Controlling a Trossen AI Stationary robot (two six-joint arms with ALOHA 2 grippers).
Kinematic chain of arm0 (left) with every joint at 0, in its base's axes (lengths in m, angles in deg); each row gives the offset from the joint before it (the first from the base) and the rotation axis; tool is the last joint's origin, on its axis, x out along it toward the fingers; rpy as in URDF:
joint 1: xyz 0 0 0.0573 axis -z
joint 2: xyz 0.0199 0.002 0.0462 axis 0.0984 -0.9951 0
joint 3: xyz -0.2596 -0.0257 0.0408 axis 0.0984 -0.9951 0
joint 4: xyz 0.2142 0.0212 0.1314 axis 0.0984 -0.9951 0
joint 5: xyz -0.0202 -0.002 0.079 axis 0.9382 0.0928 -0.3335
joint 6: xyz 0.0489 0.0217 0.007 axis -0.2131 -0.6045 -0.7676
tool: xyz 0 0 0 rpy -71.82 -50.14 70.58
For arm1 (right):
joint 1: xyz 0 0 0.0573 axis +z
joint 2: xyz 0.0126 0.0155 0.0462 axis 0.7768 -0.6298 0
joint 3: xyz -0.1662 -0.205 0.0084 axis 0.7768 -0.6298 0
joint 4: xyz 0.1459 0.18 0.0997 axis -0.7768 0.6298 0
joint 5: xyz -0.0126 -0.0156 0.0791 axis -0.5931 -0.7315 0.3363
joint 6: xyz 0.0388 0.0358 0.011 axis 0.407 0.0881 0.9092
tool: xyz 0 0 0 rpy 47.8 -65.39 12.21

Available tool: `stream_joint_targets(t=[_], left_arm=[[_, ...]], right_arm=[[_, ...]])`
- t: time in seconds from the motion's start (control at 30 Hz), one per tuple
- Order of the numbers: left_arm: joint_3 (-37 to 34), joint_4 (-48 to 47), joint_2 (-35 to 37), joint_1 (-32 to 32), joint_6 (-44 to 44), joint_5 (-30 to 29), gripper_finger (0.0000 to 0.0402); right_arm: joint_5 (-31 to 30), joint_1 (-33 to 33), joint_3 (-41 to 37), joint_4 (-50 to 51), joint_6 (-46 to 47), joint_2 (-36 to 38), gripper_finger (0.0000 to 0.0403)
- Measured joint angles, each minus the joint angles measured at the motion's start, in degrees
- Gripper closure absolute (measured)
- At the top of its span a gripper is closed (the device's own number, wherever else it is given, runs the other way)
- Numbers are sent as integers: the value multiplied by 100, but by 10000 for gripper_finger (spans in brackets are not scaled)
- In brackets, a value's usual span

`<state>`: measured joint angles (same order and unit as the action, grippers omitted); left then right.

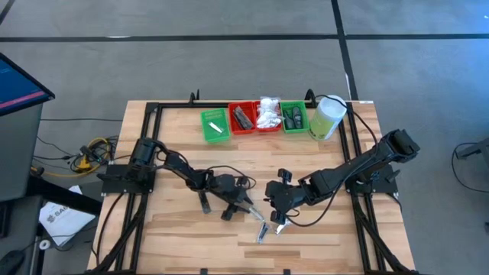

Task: Pick & Place Travel size toiletries
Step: Put the silver nail cutter into the left green bin

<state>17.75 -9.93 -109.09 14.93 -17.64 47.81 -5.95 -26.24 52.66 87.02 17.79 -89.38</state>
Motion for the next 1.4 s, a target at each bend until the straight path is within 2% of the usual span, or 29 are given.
stream_joint_targets(t=[0.27, 0.37, 0.53, 0.8, 1.0, 1.13, 1.4], left_arm=[[27, 179, -165, 9, -298, 7, 250], [30, 173, -156, -1, -436, -31, 282], [26, 161, -150, -11, -585, -76, 368], [18, 177, -124, -7, -424, -70, 370], [-58, 60, 189, 7, -409, -42, 370], [-248, -149, 710, 7, -415, -430, 370], [-999, -1054, 2394, -116, -255, -2039, 368]], right_arm=[[0, 0, 0, 16, -5, 0, 332], [0, 0, 0, 41, -5, 0, 332], [0, 0, 0, 40, -3, -2, 332], [0, 0, 0, 40, -57, -2, 332], [0, 0, -2, 65, -97, -2, 332], [-1, 0, -2, 86, -114, -2, 332], [-3, -20, -2, 79, -291, -2, 332]])
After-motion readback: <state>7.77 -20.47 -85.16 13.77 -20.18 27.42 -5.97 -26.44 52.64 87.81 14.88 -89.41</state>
